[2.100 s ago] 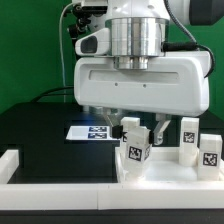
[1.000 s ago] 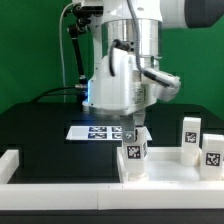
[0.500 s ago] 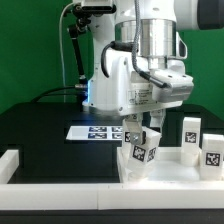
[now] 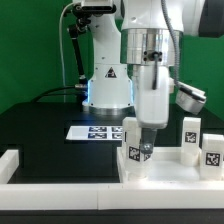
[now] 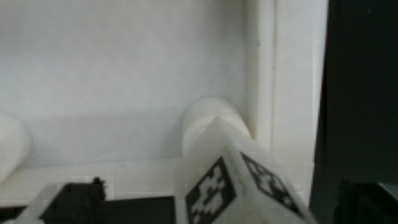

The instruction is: Assemble square table

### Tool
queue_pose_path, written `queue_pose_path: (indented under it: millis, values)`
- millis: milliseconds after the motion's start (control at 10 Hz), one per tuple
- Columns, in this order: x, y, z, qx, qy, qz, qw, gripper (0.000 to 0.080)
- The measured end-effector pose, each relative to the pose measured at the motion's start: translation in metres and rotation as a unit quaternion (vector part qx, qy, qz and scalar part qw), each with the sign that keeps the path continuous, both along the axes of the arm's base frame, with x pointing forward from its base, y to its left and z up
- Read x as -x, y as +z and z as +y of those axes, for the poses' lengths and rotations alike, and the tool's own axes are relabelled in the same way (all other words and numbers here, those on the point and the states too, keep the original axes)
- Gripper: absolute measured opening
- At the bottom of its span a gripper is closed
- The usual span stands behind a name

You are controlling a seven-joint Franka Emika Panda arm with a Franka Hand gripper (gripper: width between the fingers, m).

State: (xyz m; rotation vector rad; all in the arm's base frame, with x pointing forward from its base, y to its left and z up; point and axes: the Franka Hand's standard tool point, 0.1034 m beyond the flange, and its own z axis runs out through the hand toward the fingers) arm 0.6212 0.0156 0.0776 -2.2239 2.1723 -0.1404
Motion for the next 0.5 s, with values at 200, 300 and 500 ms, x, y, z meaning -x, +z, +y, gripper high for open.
queue_pose_path:
  millis: [200, 300, 500]
  values:
    - [0.0, 0.0, 0.0, 0.005, 0.059, 0.003, 0.998, 0.0649]
    - [0.0, 0.0, -0.002, 0.011, 0.121, 0.005, 0.993, 0.0649]
    - [-0.005, 0.003, -0.011, 0.03, 0.263, 0.004, 0.964, 0.0649]
